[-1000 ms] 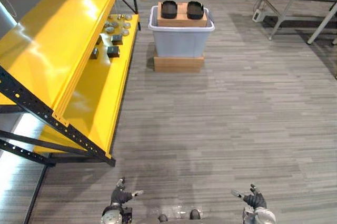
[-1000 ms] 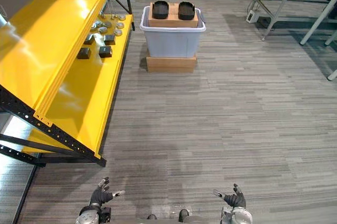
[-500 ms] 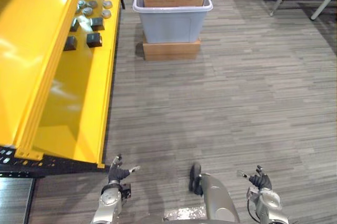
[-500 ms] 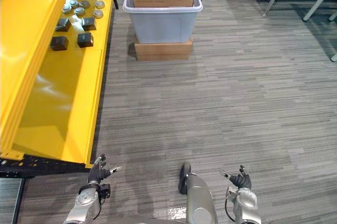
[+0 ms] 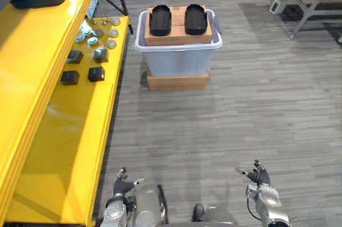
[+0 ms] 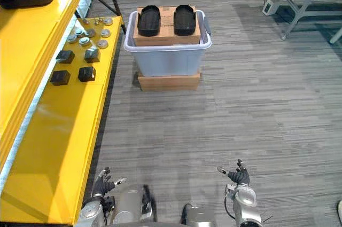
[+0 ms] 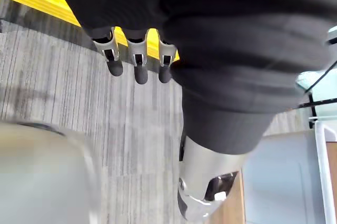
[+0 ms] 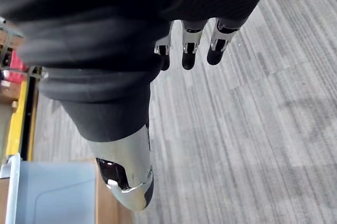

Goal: Walk over and take plastic housings, then place them on the shelf

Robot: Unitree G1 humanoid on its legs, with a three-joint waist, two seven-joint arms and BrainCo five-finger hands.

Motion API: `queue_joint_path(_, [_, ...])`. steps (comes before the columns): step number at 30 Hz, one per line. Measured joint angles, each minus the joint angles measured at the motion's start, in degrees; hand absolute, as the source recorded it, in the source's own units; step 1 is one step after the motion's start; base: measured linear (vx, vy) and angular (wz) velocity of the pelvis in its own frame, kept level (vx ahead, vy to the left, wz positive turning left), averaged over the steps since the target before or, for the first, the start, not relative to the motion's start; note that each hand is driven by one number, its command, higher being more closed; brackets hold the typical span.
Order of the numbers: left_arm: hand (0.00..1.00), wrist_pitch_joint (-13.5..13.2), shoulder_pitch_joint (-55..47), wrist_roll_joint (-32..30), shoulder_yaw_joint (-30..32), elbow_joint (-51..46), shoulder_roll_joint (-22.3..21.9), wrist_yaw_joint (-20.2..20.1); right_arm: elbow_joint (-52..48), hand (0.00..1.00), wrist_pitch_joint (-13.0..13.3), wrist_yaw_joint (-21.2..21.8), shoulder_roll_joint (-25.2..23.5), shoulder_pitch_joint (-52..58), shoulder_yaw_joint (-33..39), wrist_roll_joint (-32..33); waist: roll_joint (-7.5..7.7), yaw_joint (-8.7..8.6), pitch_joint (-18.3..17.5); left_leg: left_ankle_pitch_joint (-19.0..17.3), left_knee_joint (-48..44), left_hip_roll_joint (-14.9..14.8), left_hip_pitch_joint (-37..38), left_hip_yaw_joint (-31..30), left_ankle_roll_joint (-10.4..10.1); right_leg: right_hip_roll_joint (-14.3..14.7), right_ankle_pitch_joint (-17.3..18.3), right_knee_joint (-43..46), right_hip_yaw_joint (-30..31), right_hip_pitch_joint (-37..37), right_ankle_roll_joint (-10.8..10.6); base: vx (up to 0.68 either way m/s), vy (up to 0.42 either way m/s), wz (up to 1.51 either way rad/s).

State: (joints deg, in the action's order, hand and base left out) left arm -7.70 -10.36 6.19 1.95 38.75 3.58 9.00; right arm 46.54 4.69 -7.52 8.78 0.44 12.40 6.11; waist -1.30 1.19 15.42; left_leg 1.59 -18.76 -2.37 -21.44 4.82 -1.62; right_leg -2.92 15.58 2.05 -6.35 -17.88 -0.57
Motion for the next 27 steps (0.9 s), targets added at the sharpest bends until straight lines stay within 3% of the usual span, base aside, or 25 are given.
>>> queue_joint_path(1, [0.0,-0.1,1.3,0.0,0.2,-0.1,0.1,0.0,-0.1,0.0,-0.1,0.0,-0.7,0.7,0.0,-0.1,1.65,-0.81,-0.8,-1.8,-1.3,1.9,-0.5,0.1,1.8,-2.3,-0.1,4.0,0.4,1.8,0.0,0.65,0.233,0.15])
queue_joint_path(3, [0.0,-0.1,2.0,0.0,0.1,0.0,-0.5,-0.1,0.4,0.0,-0.2,0.1,-0.8,1.9,0.4,-0.2,2.58,-0.72,-1.2,-6.6,-5.8,3.1,0.1,1.2,3.6,-4.0,-0.2,15.3,2.6,4.9,-0.4,0.77,0.262,0.13])
queue_joint_path(4, [0.0,0.0,1.8,0.0,0.0,0.3,-0.5,-0.1,0.5,0.0,-0.3,0.1,-1.3,2.4,1.3,-0.3,3.28,-0.68,-1.3,-9.8,-7.3,4.3,2.9,1.3,4.4,-5.4,-2.5,26.8,3.9,8.0,-4.7,0.62,0.203,0.23])
queue_joint_path(5, [0.0,0.1,1.9,0.0,0.0,0.6,-0.2,-0.1,0.7,0.0,-0.3,0.1,-1.7,3.6,1.2,-0.5,3.64,-1.39,-1.4,-12.3,-7.3,5.5,6.1,0.6,4.8,-6.4,-6.5,40.6,5.3,12.5,-12.2,0.49,0.148,0.34])
queue_joint_path(6, [0.0,0.1,1.9,0.0,-0.1,0.6,0.1,-0.1,1.1,0.0,-0.3,0.2,-1.8,3.6,1.1,-0.7,3.63,-1.75,-1.4,-13.2,-7.2,5.9,7.8,0.0,5.2,-6.5,-7.5,46.9,5.5,14.6,-14.0,0.64,0.116,0.42])
queue_joint_path(7, [0.0,0.3,1.9,0.0,-0.1,0.7,0.2,0.0,1.6,0.0,-0.6,0.3,-1.9,3.5,0.9,-1.2,3.77,-1.91,-1.4,-14.1,-5.0,6.9,13.1,-0.6,6.0,-8.2,-5.2,56.1,3.4,18.6,-9.6,0.73,0.098,0.26])
queue_joint_path(8, [0.0,0.4,1.8,0.0,-0.1,1.2,0.2,0.2,1.6,0.0,-0.7,0.3,-1.9,3.5,0.9,-1.3,2.96,-2.03,-1.3,-14.3,-0.3,7.0,19.3,-1.8,6.2,-9.5,-2.5,58.9,-1.1,21.5,-5.0,0.72,0.078,0.19])
queue_joint_path(10, [0.0,0.3,1.7,0.3,-0.4,1.4,0.4,0.3,1.6,0.0,-0.5,0.4,-1.7,3.9,0.2,-1.6,1.08,-2.85,-1.4,-14.3,4.8,5.2,26.4,-3.2,6.2,-8.8,1.3,53.3,-7.9,25.0,-1.4,0.53,-0.001,0.28])
queue_joint_path(12, [0.0,0.3,2.2,0.4,-0.4,1.9,0.6,0.4,1.5,0.0,-0.5,0.4,-1.7,4.0,0.1,-1.6,0.7,-3.48,-1.4,-14.3,6.0,3.9,29.9,-3.5,6.2,-7.6,2.5,41.5,-10.7,28.9,-1.4,0.48,-0.074,0.45])
queue_joint_path(13, [0.0,0.3,2.9,0.4,-0.4,2.6,0.9,0.4,1.5,0.0,-0.5,0.3,-1.6,4.1,0.2,-1.6,0.63,-3.84,-1.5,-14.6,5.9,3.0,30.6,-4.2,5.7,-6.4,0.7,31.4,-10.1,30.8,-2.0,0.46,-0.151,0.7])
queue_joint_path(14, [0.0,0.2,3.6,0.3,-0.4,2.5,1.1,0.4,1.4,0.0,-0.6,0.3,-1.6,4.8,0.4,-1.7,0.74,-4.28,-1.5,-15.6,5.9,2.1,32.2,-5.4,3.9,-4.8,-3.8,20.9,-7.5,32.4,-2.4,0.46,-0.17,0.79])
queue_joint_path(15, [0.0,0.2,3.8,0.3,-0.4,2.6,1.2,0.6,1.5,0.0,-0.6,0.3,-1.7,5.3,0.5,-1.7,1.08,-4.37,-1.6,-16.4,5.9,1.7,32.7,-5.7,2.6,-4.3,-6.6,16.4,-6.2,32.9,-2.6,0.46,-0.218,0.86])
queue_joint_path(16, [0.0,0.2,3.7,0.1,-0.4,2.7,1.6,1.1,1.5,0.0,-0.7,0.3,-1.7,6.7,0.7,-1.7,1.74,-4.49,-1.9,-18.8,5.8,1.2,34.1,-6.4,-0.7,-3.9,-15.2,12.5,-4.2,33.0,-2.9,0.38,-0.212,0.66])
queue_joint_path(17, [0.0,0.2,3.7,0.1,-0.4,3.2,1.6,1.1,1.7,0.0,-0.8,0.3,-1.7,7.3,0.7,-1.7,1.98,-4.56,-2.1,-19.6,5.7,1.0,35.0,-6.9,-1.4,-3.8,-19.8,13.3,-3.6,32.7,-1.0,0.61,-0.342,0.51])
queue_joint_path(18, [0.0,0.3,3.7,0.1,-0.7,4.5,1.0,1.0,1.8,0.0,-1.0,0.3,-1.3,7.2,1.3,-1.7,0.58,-4.38,-2.6,-19.4,5.5,-1.2,35.8,-7.4,-2.2,-2.8,-17.1,16.7,-4.1,33.1,0.5,0.52,-0.3,0.33])
queue_joint_path(19, [0.0,0.3,2.9,-0.1,-0.7,4.9,0.9,1.0,1.4,0.0,-0.9,0.4,-1.6,6.5,1.4,-1.7,0.27,-4.81,-2.6,-18.5,2.5,-2.1,35.1,-7.9,-3.8,-2.5,-14.4,19.1,-5.4,32.9,1.8,0.6,-0.351,0.33])
queue_joint_path(20, [0.0,0.4,2.9,-0.1,-0.6,4.9,0.7,1.0,1.3,0.0,-0.8,0.5,-1.8,6.4,1.3,-1.7,-0.1,-5.15,-2.6,-17.8,-1.9,-2.9,33.8,-7.9,-5.0,-1.9,-12.7,19.6,-6.5,31.7,2.3,0.44,-0.293,0.43])
queue_joint_path(22, [0.0,0.3,2.8,-0.1,0.2,4.9,-0.4,1.0,1.4,0.0,-0.8,0.4,-2.1,6.8,1.2,-1.5,-0.69,-5.01,-2.4,-14.0,-16.2,-5.1,28.8,-8.0,-9.5,-0.1,-10.9,17.3,-8.1,26.7,3.4,0.42,-0.257,0.26])
queue_joint_path(23, [0.0,0.3,2.4,-0.1,0.2,4.9,-1.0,1.0,1.5,0.0,-0.8,0.4,-2.3,6.8,1.3,-1.2,-0.75,-4.61,-2.4,-14.8,-23.3,-7.0,26.0,-6.6,-8.8,1.1,-10.9,14.3,-8.7,22.6,3.9,0.38,-0.176,0.04])
queue_joint_path(24, [0.0,0.3,2.2,0.0,0.2,5.0,-1.3,0.9,1.4,0.0,-0.6,0.3,-2.3,6.7,1.3,-0.9,-0.64,-4.34,-2.4,-15.4,-24.5,-7.4,25.0,-5.3,-7.9,1.3,-11.0,12.8,-8.7,20.8,4.0,0.36,-0.153,-0.03])
queue_joint_path(26, [0.0,0.3,2.4,0.0,-0.1,4.9,-2.6,0.9,1.5,0.0,0.0,0.2,-2.2,6.7,3.3,0.1,-0.11,-3.45,-2.4,-17.6,-19.7,-7.3,22.1,-1.5,-4.6,1.3,-11.2,8.7,-8.2,16.2,4.0,0.33,-0.111,-0.1])
queue_joint_path(27, [0.0,0.3,2.4,0.0,-0.1,4.8,-2.7,0.9,1.6,0.0,0.0,0.2,-2.2,6.5,3.7,0.3,-0.33,-3.46,-2.5,-18.1,-17.2,-7.1,21.4,-1.4,-4.5,1.3,-11.2,8.2,-7.9,15.7,4.0,0.3,-0.037,-0.24])
